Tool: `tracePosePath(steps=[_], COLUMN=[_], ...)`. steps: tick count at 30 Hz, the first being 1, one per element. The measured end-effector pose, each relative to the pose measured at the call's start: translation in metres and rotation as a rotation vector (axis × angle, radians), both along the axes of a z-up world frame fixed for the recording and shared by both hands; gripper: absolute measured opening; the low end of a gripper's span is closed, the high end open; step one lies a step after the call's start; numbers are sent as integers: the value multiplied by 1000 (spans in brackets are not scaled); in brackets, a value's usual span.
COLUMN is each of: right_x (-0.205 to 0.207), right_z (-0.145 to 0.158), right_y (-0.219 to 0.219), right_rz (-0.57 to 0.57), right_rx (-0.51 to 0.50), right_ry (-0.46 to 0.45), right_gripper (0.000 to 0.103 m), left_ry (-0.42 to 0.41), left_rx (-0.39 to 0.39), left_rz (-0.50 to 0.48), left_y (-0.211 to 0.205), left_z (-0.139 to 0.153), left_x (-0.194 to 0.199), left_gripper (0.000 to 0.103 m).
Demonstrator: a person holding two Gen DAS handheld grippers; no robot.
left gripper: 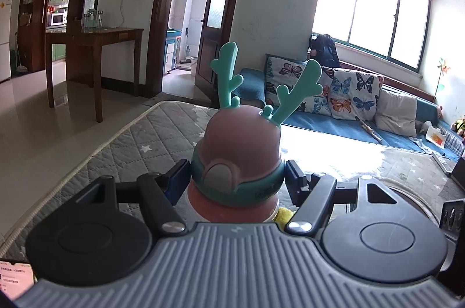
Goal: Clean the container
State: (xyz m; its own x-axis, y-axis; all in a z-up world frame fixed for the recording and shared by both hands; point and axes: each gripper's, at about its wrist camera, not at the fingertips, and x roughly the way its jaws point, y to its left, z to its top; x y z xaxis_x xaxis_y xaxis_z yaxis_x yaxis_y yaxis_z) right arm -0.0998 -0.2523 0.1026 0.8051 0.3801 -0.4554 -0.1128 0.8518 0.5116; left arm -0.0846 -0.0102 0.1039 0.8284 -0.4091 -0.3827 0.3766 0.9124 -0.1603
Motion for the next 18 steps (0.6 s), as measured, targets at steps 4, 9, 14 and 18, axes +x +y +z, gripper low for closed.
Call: tracePosePath(steps=[4, 9, 14, 18], right_x=[-1, 5, 18, 25], right_z=[8, 24, 15, -4], right_y=[-9, -15, -14, -13], right_rz=[-6, 35, 51, 48], right_rx=[104, 172, 165, 165], right_ry=[-51, -139, -134, -81], right_gripper=[21, 21, 21, 21], left_ry=[26, 40, 48, 46], left_rx=[-32, -54, -67, -63], left_rz=[-13, -13, -9, -6], left_y=[6, 10, 11, 9], left_z=[-2, -2, -2, -3], left_x=[4, 9, 12, 9], left_gripper=[69, 69, 69, 69])
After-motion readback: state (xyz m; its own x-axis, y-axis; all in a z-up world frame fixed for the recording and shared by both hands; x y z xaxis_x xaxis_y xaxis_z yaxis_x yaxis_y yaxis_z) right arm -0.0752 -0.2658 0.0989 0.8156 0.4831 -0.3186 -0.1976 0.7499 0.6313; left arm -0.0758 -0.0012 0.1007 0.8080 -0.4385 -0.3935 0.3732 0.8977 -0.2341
